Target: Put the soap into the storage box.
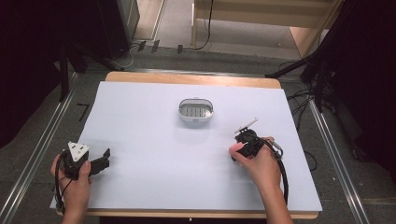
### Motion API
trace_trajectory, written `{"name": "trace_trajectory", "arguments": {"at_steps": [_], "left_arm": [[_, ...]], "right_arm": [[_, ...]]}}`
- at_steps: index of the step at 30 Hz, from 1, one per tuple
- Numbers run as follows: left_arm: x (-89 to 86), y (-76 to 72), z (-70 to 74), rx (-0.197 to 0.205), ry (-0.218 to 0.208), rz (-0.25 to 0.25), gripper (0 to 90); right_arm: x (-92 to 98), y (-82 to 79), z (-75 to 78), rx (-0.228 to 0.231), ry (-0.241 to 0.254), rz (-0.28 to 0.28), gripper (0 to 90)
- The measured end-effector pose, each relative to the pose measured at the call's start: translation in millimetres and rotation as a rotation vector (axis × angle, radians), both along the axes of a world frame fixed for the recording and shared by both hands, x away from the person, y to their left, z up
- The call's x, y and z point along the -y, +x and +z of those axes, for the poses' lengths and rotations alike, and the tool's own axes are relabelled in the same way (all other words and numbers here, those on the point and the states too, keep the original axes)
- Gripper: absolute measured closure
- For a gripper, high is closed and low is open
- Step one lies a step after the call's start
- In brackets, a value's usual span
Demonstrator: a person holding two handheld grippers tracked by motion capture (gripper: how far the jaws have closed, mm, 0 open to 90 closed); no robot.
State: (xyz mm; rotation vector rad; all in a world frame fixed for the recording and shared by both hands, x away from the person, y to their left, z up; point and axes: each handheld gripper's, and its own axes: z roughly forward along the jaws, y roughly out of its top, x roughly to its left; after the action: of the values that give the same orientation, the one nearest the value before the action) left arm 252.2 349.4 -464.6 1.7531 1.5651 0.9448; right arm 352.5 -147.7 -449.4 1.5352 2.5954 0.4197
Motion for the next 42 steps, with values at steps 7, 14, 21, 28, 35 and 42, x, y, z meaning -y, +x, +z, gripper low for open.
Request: {"name": "trace_trajectory", "arguments": {"at_steps": [7,14,21,28,35,42], "left_arm": [[0.2,0.0,-0.1,0.001,0.001,0.000,13.3],[-0.1,0.2,-0.1,-0.002,0.000,0.000,13.3],[-0.2,0.3,-0.1,-0.001,-0.002,0.000,13.3],[-0.5,0.4,-0.2,-0.001,-0.003,-0.001,13.3],[-0.5,0.3,-0.1,-0.001,-0.003,-0.002,13.3],[-0.4,0.3,-0.1,-0.002,-0.003,-0.002,13.3]], "right_arm": [[-0.2,2.4,1.0,-0.005,-0.020,0.037,38.3],[-1.8,7.6,9.1,0.021,-0.034,0.090,38.3],[-5.6,16.0,16.9,0.049,-0.016,0.156,38.2],[-15.6,30.4,25.4,0.060,-0.001,0.267,38.2],[-23.1,40.8,30.0,0.066,0.010,0.332,38.2],[-37.9,53.4,35.2,0.072,0.022,0.448,38.3]]}}
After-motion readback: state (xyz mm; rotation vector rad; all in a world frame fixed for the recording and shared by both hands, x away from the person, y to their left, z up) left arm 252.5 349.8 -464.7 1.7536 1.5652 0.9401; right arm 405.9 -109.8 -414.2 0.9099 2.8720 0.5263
